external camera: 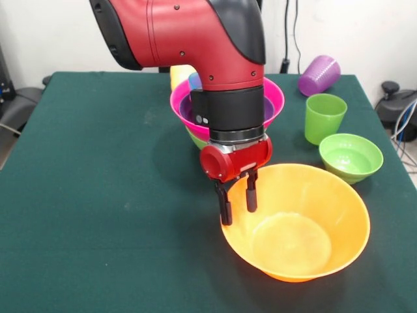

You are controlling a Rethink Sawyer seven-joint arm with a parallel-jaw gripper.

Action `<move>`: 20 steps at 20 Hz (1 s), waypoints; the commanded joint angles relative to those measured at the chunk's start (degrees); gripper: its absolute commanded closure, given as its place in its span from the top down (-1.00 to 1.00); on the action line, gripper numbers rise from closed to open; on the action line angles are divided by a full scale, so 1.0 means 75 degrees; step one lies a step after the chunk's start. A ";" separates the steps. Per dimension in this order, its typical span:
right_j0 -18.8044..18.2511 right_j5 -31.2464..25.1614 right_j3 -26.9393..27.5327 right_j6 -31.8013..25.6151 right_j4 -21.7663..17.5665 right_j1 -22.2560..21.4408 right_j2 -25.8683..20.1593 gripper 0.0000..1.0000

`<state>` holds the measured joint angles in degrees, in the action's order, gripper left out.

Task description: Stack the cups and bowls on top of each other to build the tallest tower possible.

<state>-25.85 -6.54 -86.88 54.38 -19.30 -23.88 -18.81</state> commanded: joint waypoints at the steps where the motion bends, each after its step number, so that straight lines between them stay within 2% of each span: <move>1: 0.0015 0.0531 0.0406 0.0933 -0.0562 0.0328 -0.0054 1.00; 4: 0.0044 0.0588 0.0466 0.0900 -0.0565 0.0299 0.0002 1.00; 9: -0.0128 0.1150 0.0272 0.0979 -0.0691 0.0124 -0.0222 1.00; 14: -0.0030 0.0887 0.0362 0.0833 -0.0587 0.0229 -0.0085 1.00; 17: -0.0026 0.1126 0.0379 0.0882 -0.0640 0.0231 -0.0003 1.00; 20: -0.0017 0.1051 0.0421 0.0837 -0.0641 0.0217 -0.0001 1.00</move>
<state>-26.19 0.30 -86.60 54.38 -19.30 -24.40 -18.78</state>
